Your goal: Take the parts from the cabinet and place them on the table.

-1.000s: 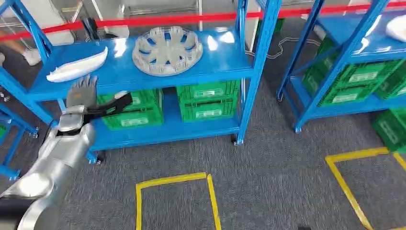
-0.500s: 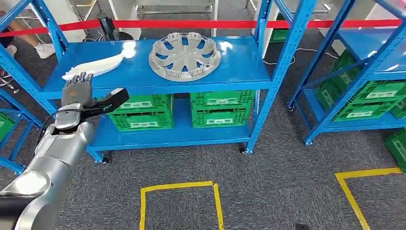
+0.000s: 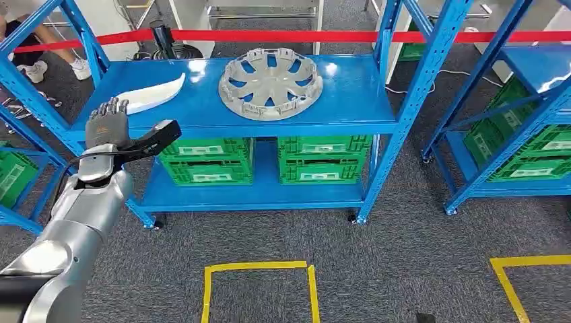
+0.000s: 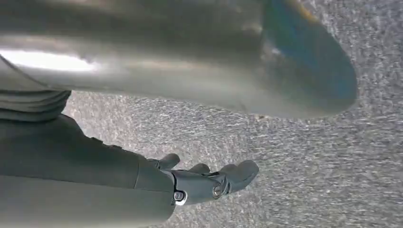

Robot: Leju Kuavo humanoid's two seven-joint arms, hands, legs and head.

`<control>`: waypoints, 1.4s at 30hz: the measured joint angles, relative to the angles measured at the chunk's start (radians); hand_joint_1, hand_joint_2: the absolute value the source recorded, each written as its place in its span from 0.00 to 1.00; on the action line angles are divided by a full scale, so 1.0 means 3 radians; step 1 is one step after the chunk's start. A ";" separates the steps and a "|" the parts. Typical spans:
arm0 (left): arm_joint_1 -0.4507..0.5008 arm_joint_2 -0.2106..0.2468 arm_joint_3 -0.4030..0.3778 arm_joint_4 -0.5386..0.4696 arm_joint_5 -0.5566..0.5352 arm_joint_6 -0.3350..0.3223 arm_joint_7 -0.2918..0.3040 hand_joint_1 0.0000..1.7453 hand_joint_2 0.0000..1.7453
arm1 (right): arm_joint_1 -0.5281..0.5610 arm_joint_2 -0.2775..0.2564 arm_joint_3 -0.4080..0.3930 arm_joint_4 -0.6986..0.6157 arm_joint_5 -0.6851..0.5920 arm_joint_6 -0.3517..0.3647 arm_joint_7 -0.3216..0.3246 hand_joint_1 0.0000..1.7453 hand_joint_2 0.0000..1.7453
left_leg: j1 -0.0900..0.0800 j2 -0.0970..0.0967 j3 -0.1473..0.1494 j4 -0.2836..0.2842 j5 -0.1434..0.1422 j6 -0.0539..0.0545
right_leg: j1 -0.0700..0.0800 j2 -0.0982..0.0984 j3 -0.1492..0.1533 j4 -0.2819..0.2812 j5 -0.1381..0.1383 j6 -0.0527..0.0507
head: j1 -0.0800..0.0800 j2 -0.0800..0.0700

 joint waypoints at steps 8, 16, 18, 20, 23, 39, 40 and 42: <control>0.0059 0.0009 0.0001 0.0001 0.0004 -0.0001 0.0006 0.00 0.00 | 0.0008 0.0000 0.0000 0.0001 0.0003 -0.0001 0.0003 0.00 0.00 | 0.0062 0.0057 -0.0208 0.0116 0.0271 -0.0057 | -0.0013 0.0000 0.0155 0.0012 -0.0138 0.0018 | -0.0009 0.0000; 0.0024 -0.0010 0.0004 0.0004 0.0010 -0.0013 -0.0019 0.00 0.00 | 0.0000 0.0000 0.0000 0.0001 -0.0009 0.0003 -0.0017 0.00 0.00 | 0.0048 0.0049 -0.0036 -0.0139 0.0178 0.0125 | -0.0004 -0.0002 0.0017 0.0315 -0.0339 0.0164 | 0.0007 0.0000; 0.0033 -0.0022 0.0004 0.0010 0.0010 -0.0012 -0.0022 0.00 0.00 | 0.0003 -0.0004 0.0000 0.0001 -0.0022 0.0003 -0.0028 0.00 0.00 | 0.0036 0.0045 -0.0011 -0.0137 0.0148 0.0147 | -0.0001 -0.0001 -0.0318 0.0872 -0.0518 0.0171 | 0.0008 0.0000; 0.0052 -0.0027 0.0004 0.0024 0.0010 -0.0012 -0.0022 0.00 0.00 | 0.0009 -0.0004 0.0000 0.0001 -0.0028 0.0003 -0.0028 0.00 0.00 | 0.0029 0.0035 0.0027 -0.0131 0.0111 0.0149 | 0.0004 0.0000 -0.0498 0.1054 -0.0461 0.0163 | 0.0009 0.0000; 0.0053 -0.0036 0.0004 0.0023 0.0010 -0.0005 -0.0022 0.00 0.00 | 0.0008 -0.0004 0.0000 0.0001 -0.0032 0.0003 -0.0031 0.00 0.00 | 0.0026 0.0026 0.0132 -0.0117 0.0026 0.0127 | 0.0010 0.0000 -0.0247 0.0303 0.0087 0.0120 | 0.0009 0.0000; 0.0102 -0.0018 0.0005 -0.0006 0.0010 0.0118 -0.0086 0.00 0.00 | 0.0019 0.0004 -0.0001 0.0003 -0.0037 0.0011 -0.0024 0.00 0.00 | 0.0047 0.0054 -0.0253 0.0067 0.0391 -0.0047 | 0.0004 0.0013 0.0219 0.0012 -0.0191 0.0003 | -0.0018 0.0000; 0.0091 -0.0018 0.0005 -0.0006 0.0010 0.0126 -0.0095 0.00 0.00 | 0.0012 0.0004 -0.0003 0.0003 -0.0038 0.0011 -0.0018 0.00 0.00 | 0.0026 0.0053 -0.0165 -0.0029 0.0339 -0.0035 | 0.0030 0.0014 0.0224 0.0031 -0.0229 0.0032 | -0.0015 0.0000; 0.0087 -0.0034 0.0005 -0.0010 0.0000 0.0138 -0.0112 0.00 0.00 | 0.0004 0.0004 -0.0006 0.0003 -0.0046 0.0010 -0.0015 0.00 0.00 | 0.0026 0.0047 -0.0156 -0.0090 0.0281 0.0020 | 0.0021 0.0014 0.0218 0.0021 -0.0234 0.0056 | -0.0005 0.0000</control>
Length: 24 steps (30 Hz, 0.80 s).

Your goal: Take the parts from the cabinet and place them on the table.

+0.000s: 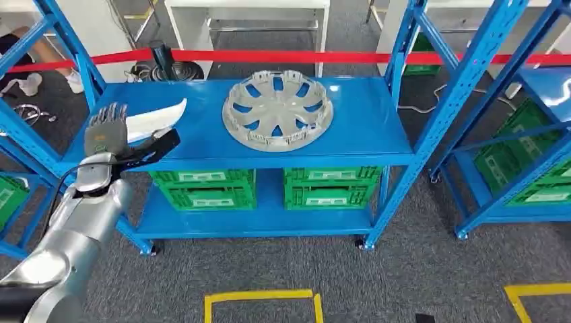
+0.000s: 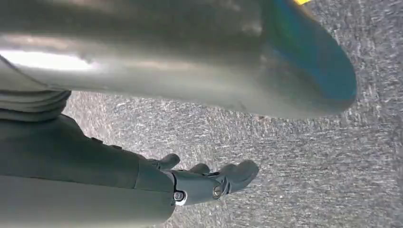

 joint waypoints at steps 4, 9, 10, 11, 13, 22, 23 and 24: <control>-0.0011 -0.0010 0.0000 -0.0027 -0.0003 0.0015 -0.0001 0.00 0.00 | -0.0004 0.0005 -0.0003 0.0000 -0.0001 -0.0004 -0.0013 0.00 0.00 | 0.0011 -0.0006 0.0059 -0.0030 -0.0049 0.0101 | -0.0011 -0.0005 -0.0060 0.0172 -0.0115 0.0074 | 0.0006 0.0000; 0.0019 -0.0046 0.0000 -0.0023 -0.0001 0.0030 -0.0053 0.00 0.00 | 0.0007 0.0005 -0.0006 0.0000 -0.0003 -0.0009 -0.0015 0.00 0.00 | -0.0003 -0.0017 0.0123 -0.0016 -0.0129 0.0130 | -0.0013 -0.0004 -0.0695 0.1017 -0.0226 0.0088 | 0.0010 0.0000; 0.0023 -0.0053 0.0000 -0.0024 -0.0001 0.0041 -0.0063 0.00 0.00 | 0.0008 0.0006 -0.0006 0.0000 -0.0004 -0.0009 -0.0015 0.00 0.00 | -0.0005 -0.0019 0.0154 -0.0010 -0.0156 0.0124 | -0.0012 -0.0004 -0.0644 0.0807 -0.0037 0.0077 | 0.0011 0.0000; 0.0021 -0.0065 0.0000 -0.0024 -0.0001 0.0047 -0.0074 0.00 0.00 | 0.0007 0.0005 -0.0008 0.0000 -0.0004 -0.0011 -0.0015 0.00 0.00 | -0.0005 -0.0021 0.0186 -0.0005 -0.0181 0.0118 | -0.0012 -0.0004 -0.0548 0.0528 0.0160 0.0064 | 0.0010 0.0000; 0.0019 -0.0088 0.0000 -0.0028 0.0000 0.0060 -0.0102 0.00 0.00 | 0.0007 0.0003 -0.0009 0.0000 -0.0004 -0.0014 -0.0015 0.00 0.00 | -0.0011 -0.0022 0.0222 -0.0003 -0.0226 0.0091 | 0.0001 0.0000 -0.0380 0.0123 0.0328 0.0023 | 0.0006 0.0000; 0.0024 -0.0127 -0.0001 -0.0079 0.0036 0.0090 -0.0217 0.00 0.00 | -0.0004 0.0005 -0.0010 0.0000 -0.0004 -0.0013 -0.0020 0.00 0.00 | 0.0008 -0.0015 -0.0208 0.0818 -0.0588 -0.0083 | -0.0016 -0.0001 -0.0222 -0.0016 0.0228 -0.0106 | -0.0006 0.0000; 0.0039 -0.0127 -0.0001 -0.0079 0.0036 0.0092 -0.0217 0.00 0.00 | 0.0000 0.0005 -0.0010 0.0000 -0.0004 -0.0013 -0.0019 0.00 0.00 | 0.0013 -0.0015 -0.0327 0.0994 -0.0613 -0.0093 | -0.0016 0.0002 -0.0208 -0.0013 0.0217 -0.0105 | -0.0010 0.0000; 0.0049 -0.0127 -0.0001 -0.0079 0.0036 0.0108 -0.0222 0.00 0.00 | 0.0005 0.0005 -0.0010 0.0000 -0.0003 -0.0009 -0.0020 0.00 0.00 | 0.0020 -0.0013 -0.0374 0.1006 -0.0546 -0.0099 | -0.0017 0.0005 -0.0187 -0.0012 0.0201 -0.0100 | -0.0008 0.0000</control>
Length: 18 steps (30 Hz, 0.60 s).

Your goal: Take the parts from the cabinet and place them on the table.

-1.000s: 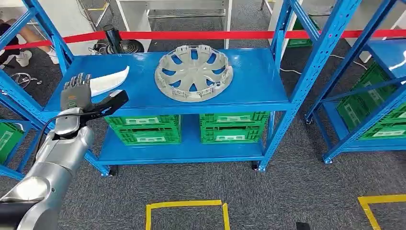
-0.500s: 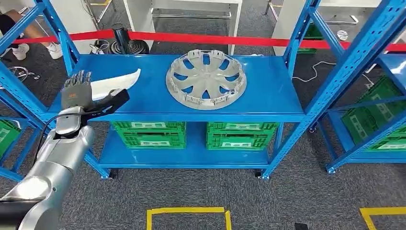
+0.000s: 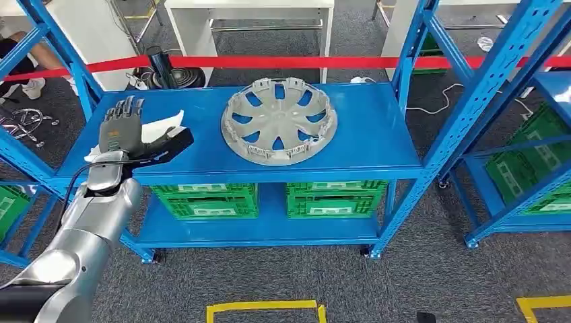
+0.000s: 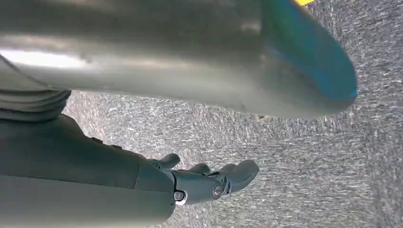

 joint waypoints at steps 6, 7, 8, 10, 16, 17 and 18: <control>-0.0021 -0.0036 -0.0014 -0.0028 -0.0124 0.0032 -0.0207 0.00 0.00 | -0.0010 -0.0004 0.0000 0.0000 0.0013 -0.0013 -0.0009 0.00 0.00 | -0.0007 0.0011 0.0438 -0.1022 0.0502 0.0079 | 0.0018 0.0004 0.0075 0.0018 -0.0102 0.0088 | 0.0009 0.0000; -0.0020 -0.0052 -0.0024 -0.0027 -0.0149 0.0046 -0.0223 0.00 0.00 | -0.0009 -0.0014 0.0000 0.0000 0.0015 -0.0019 -0.0006 0.00 0.00 | -0.0004 0.0007 0.0437 -0.1040 0.0511 0.0076 | 0.0030 0.0000 0.0076 0.0034 -0.0115 0.0059 | 0.0005 0.0000; -0.0023 -0.0064 -0.0036 -0.0020 -0.0158 0.0057 -0.0257 0.00 0.00 | -0.0006 -0.0014 0.0000 0.0000 0.0023 -0.0025 -0.0008 0.00 0.00 | -0.0009 0.0001 0.0436 -0.1040 0.0509 0.0080 | 0.0026 0.0001 0.0080 0.0021 -0.0106 0.0029 | 0.0009 0.0000; -0.0034 -0.0099 -0.0066 -0.0013 -0.0187 0.0094 -0.0349 0.00 0.00 | -0.0007 -0.0017 0.0000 0.0000 0.0038 -0.0028 -0.0010 0.00 0.00 | -0.0014 -0.0011 0.0435 -0.1039 0.0501 0.0095 | 0.0025 -0.0006 0.0098 -0.0004 -0.0104 0.0030 | 0.0009 0.0000; -0.0042 -0.0201 -0.0152 0.0050 -0.0172 0.0228 -0.0406 0.00 0.00 | -0.0009 -0.0031 0.0000 0.0000 0.0042 0.0019 0.0003 0.00 0.00 | -0.0021 -0.0004 0.0438 -0.1038 0.0483 0.0130 | 0.0019 -0.0005 0.0119 -0.0046 -0.0094 0.0098 | 0.0009 0.0000; -0.0045 -0.0200 -0.0159 0.0061 -0.0160 0.0298 -0.0403 0.00 0.00 | -0.0010 -0.0027 0.0000 0.0001 0.0041 0.0013 -0.0009 0.00 0.00 | -0.0023 -0.0002 0.0438 -0.1037 0.0482 0.0130 | 0.0016 -0.0005 0.0119 -0.0047 -0.0095 0.0112 | 0.0009 0.0000; -0.0046 -0.0195 -0.0161 0.0070 -0.0135 0.0405 -0.0429 0.00 0.00 | -0.0011 -0.0023 0.0000 0.0001 0.0039 0.0001 -0.0011 0.00 0.00 | -0.0025 -0.0002 0.0439 -0.1037 0.0482 0.0130 | 0.0014 -0.0004 0.0119 -0.0047 -0.0095 0.0118 | 0.0008 0.0000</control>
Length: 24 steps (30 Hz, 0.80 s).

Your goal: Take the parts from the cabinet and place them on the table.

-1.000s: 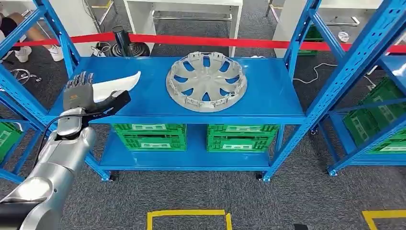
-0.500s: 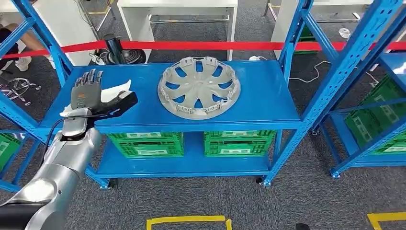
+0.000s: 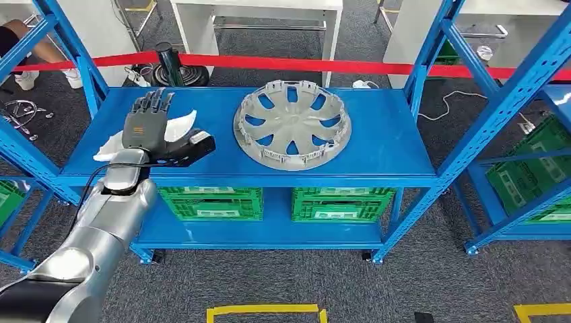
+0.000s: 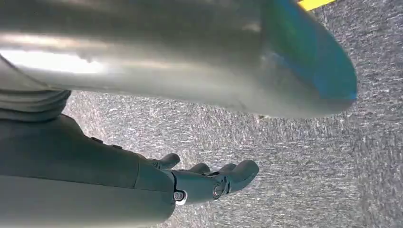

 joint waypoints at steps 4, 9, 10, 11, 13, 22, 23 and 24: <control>-0.0001 0.0062 0.0000 0.0025 0.0060 0.0249 -0.0105 0.00 0.00 | -0.0002 0.0010 0.0000 0.0000 0.0001 -0.0004 -0.0009 0.00 0.00 | 0.0001 0.0002 0.0007 -0.0003 0.0002 0.0002 | 0.0002 0.0000 0.0001 0.0001 -0.0002 0.0004 | 0.0000 0.0000; -0.0001 0.0066 0.0000 0.0027 0.0060 0.0251 -0.0107 0.00 0.00 | -0.0002 0.0010 0.0000 0.0000 0.0003 -0.0004 -0.0009 0.00 0.00 | 0.0001 0.0002 0.0008 -0.0003 0.0002 0.0002 | 0.0002 0.0000 0.0001 0.0001 -0.0002 0.0004 | 0.0000 0.0001; -0.0001 0.0066 0.0000 0.0027 0.0060 0.0251 -0.0107 0.00 0.00 | -0.0002 0.0010 0.0000 0.0000 0.0003 -0.0004 -0.0009 0.00 0.00 | 0.0001 0.0002 0.0008 -0.0003 0.0002 0.0002 | 0.0002 0.0000 0.0001 0.0001 -0.0002 0.0004 | 0.0000 0.0001; -0.0001 0.0067 0.0000 0.0028 0.0060 0.0253 -0.0108 0.00 0.00 | -0.0002 0.0011 0.0000 0.0000 0.0003 -0.0004 -0.0009 0.00 0.00 | 0.0001 0.0002 0.0008 -0.0003 0.0002 0.0002 | 0.0002 0.0000 0.0001 0.0001 -0.0002 0.0004 | 0.0000 0.0000; 0.0000 0.0114 -0.0003 0.0047 0.0042 0.0374 -0.0122 0.00 0.00 | -0.0001 0.0020 0.0000 0.0001 0.0001 -0.0028 -0.0090 0.00 0.00 | 0.0002 0.0001 0.0013 -0.0012 0.0007 0.0003 | 0.0004 -0.0001 0.0002 0.0006 -0.0002 0.0004 | 0.0000 0.0000; 0.0086 0.0333 -0.0019 0.0227 -0.0015 0.0295 -0.0034 0.00 0.00 | 0.0007 0.0097 0.0000 0.0017 0.0031 -0.0027 0.0094 0.00 0.00 | 0.0009 0.0006 0.0025 -0.0024 0.0011 -0.0004 | 0.0009 0.0003 0.0005 0.0007 -0.0005 -0.0002 | 0.0000 0.0000; 0.0084 0.0334 -0.0019 0.0244 -0.0015 0.0281 -0.0011 0.00 0.00 | 0.0008 0.0099 0.0000 0.0018 0.0028 -0.0027 0.0099 0.00 0.00 | 0.0008 0.0006 0.0025 -0.0024 0.0011 -0.0004 | 0.0009 0.0003 0.0005 0.0007 -0.0005 -0.0002 | 0.0000 0.0000; 0.0081 0.0334 -0.0019 0.0258 -0.0015 0.0259 0.0005 0.00 0.00 | 0.0009 0.0103 0.0000 0.0019 0.0027 -0.0029 0.0107 0.00 0.00 | 0.0008 0.0006 0.0025 -0.0024 0.0011 -0.0004 | 0.0009 0.0003 0.0005 0.0007 -0.0005 -0.0002 | 0.0000 0.0000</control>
